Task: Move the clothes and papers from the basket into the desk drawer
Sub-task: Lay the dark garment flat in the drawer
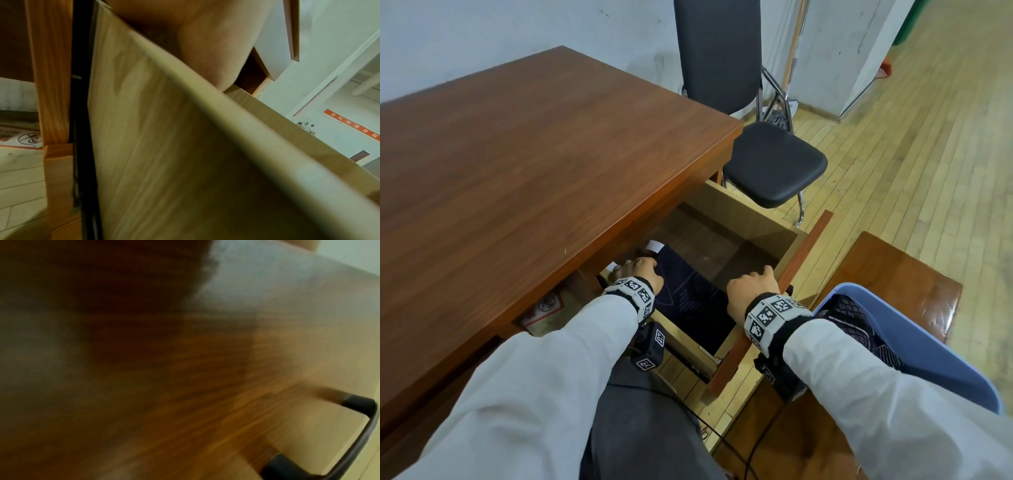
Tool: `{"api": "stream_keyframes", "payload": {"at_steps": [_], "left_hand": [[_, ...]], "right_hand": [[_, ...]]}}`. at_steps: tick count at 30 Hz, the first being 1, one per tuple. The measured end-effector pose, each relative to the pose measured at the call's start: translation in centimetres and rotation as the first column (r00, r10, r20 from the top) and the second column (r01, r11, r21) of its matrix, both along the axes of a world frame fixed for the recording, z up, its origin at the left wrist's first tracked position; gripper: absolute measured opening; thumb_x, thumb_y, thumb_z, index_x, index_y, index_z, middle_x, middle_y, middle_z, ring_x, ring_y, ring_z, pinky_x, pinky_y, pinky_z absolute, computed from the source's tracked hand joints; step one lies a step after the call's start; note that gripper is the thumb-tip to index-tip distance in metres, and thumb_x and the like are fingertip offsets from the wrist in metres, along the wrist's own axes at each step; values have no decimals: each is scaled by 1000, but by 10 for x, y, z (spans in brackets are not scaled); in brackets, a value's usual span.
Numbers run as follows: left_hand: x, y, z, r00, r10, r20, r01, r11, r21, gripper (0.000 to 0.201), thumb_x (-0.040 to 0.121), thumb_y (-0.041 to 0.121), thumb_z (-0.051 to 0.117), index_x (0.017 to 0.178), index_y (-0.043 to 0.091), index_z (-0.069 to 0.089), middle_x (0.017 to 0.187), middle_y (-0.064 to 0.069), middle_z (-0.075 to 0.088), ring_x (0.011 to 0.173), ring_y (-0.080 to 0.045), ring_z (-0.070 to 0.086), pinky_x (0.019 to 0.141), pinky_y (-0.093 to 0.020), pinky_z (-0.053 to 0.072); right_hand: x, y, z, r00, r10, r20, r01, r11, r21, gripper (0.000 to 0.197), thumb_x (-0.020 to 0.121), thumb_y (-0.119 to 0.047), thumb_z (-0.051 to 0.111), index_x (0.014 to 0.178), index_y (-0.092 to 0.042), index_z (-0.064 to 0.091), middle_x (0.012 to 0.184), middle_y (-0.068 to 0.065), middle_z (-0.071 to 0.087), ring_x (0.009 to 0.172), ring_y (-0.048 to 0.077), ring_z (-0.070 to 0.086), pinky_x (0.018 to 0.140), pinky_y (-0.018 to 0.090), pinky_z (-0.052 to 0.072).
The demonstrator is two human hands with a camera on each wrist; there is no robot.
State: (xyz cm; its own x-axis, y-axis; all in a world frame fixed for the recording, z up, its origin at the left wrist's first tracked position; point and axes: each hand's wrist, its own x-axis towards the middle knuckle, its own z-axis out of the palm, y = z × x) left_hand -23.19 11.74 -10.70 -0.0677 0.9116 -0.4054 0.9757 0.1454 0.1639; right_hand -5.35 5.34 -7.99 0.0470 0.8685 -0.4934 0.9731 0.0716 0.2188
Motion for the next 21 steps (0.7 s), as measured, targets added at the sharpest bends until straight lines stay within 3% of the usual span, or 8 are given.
{"api": "stream_keyframes", "payload": {"at_steps": [7,10,14,17,19,21], "left_hand": [[6,-1,-1,994,-50,-102,47,998,-32,33,94,23,43,123,14,57,124,-11,60,120,-30,50,101,-38,35],[5,-2,-3,991,-77,-110,75,997,-23,32,93,24,43,119,14,58,122,-9,61,117,-28,53,100,-38,35],[-1,-1,-2,992,11,126,-15,1000,23,36,94,25,47,128,23,57,132,-5,57,120,-28,53,101,-39,40],[-1,-4,12,946,90,310,-112,992,56,34,94,18,49,127,19,59,132,-7,57,114,-30,57,91,-36,47],[2,-7,23,931,91,353,-131,987,92,32,93,15,49,123,18,62,132,-8,58,116,-30,57,94,-35,47],[6,-11,34,921,71,383,-129,983,129,30,93,12,49,119,17,64,130,-7,59,117,-29,56,96,-34,46]], "right_hand": [[-2,4,0,999,37,17,-34,986,-163,18,94,-33,46,96,-20,58,109,1,67,106,24,58,101,46,27],[-1,4,0,999,38,-18,-40,992,-124,19,93,-34,48,96,-20,60,106,2,67,103,24,59,100,45,29],[7,0,3,976,11,-217,3,998,64,28,91,-39,48,104,-21,65,104,2,67,107,25,58,106,45,29],[13,-3,10,867,-35,-496,133,978,162,26,92,-33,47,107,-29,68,107,-1,68,106,23,60,104,38,36],[19,-8,18,731,-81,-677,279,942,189,25,92,-22,50,107,-26,69,111,0,67,105,21,61,93,27,44],[27,-14,29,654,-90,-752,390,891,233,24,92,-16,50,103,-21,70,102,-1,65,99,19,61,80,21,42]]}}
